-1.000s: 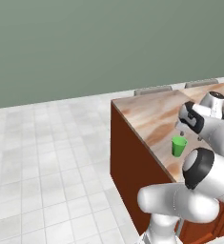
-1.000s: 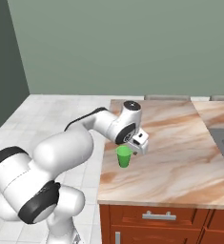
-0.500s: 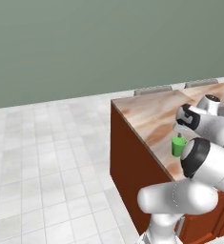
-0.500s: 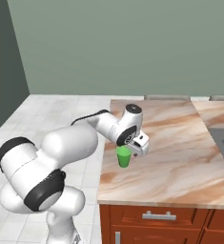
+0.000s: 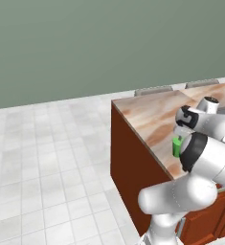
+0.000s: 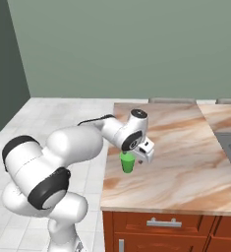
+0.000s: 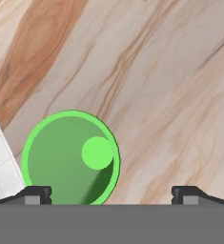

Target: Pick the jug and cup and place them in the sink. Then turn on the water.

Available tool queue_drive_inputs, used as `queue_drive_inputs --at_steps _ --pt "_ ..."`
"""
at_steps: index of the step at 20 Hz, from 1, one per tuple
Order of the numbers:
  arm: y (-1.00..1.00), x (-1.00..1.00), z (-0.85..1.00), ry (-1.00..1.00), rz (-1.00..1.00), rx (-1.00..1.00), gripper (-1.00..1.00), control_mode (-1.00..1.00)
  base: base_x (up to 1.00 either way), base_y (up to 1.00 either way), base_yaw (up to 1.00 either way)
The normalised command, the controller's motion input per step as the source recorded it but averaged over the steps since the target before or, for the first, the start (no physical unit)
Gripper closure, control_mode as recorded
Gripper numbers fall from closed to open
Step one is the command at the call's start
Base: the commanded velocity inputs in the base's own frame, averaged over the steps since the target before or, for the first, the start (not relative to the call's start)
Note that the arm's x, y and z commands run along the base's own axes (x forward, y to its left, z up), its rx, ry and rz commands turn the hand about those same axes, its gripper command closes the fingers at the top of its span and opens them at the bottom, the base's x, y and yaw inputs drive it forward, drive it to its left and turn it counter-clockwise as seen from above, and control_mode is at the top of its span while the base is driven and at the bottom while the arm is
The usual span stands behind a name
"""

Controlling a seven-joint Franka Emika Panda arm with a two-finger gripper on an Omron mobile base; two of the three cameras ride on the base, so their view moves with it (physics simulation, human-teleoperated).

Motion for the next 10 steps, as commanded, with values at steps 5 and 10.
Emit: queue_drive_inputs --at_steps 5,10 --pt "-0.01 0.0 -0.26 0.0 0.0 0.0 -1.0 -1.0 0.0 0.0 0.0" --pt "0.0 0.0 -0.11 0.0 0.0 0.0 -1.0 -1.0 0.0 0.0 0.0"
